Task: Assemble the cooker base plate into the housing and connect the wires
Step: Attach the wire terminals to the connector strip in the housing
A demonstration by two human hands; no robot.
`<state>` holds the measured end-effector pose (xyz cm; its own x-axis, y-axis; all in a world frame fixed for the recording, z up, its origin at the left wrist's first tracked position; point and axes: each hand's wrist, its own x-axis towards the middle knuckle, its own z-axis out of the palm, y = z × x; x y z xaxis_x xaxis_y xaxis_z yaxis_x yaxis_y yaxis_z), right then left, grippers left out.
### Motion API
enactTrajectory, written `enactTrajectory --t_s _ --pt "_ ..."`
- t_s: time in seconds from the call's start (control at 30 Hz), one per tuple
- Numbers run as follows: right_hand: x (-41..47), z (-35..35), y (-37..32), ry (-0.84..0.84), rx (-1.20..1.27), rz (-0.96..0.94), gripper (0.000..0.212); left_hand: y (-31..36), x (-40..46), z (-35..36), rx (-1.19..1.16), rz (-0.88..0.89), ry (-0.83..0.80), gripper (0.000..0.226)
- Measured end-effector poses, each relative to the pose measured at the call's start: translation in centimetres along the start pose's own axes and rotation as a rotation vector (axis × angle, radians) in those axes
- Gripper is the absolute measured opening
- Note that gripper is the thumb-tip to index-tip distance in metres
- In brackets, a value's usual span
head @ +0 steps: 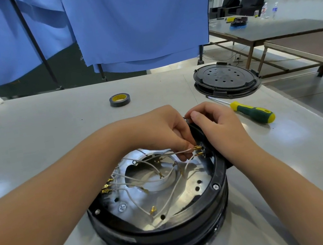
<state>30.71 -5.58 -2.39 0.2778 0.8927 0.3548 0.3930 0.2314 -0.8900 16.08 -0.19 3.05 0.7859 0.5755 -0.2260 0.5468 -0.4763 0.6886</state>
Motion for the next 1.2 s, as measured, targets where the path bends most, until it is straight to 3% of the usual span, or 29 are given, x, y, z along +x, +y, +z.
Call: enactTrajectory --t_s 0.6,0.97,1.1,1.2 --pt "0.0 0.1 0.1 -0.028 -0.009 -0.029 0.02 0.8 0.3 0.1 0.078 0.032 0.025 0.017" --pt "0.1 0.0 0.3 -0.029 -0.007 -0.025 0.02 -0.2 0.0 0.2 -0.003 0.002 0.028 0.014" --pt "0.0 -0.2 0.3 -0.032 -0.008 -0.016 0.021 -0.9 -1.5 -0.4 0.056 -0.015 0.195 0.012" --pt "-0.1 -0.3 0.2 -0.034 0.01 0.006 0.021 -2.2 -3.8 -0.6 0.005 -0.001 0.411 0.012"
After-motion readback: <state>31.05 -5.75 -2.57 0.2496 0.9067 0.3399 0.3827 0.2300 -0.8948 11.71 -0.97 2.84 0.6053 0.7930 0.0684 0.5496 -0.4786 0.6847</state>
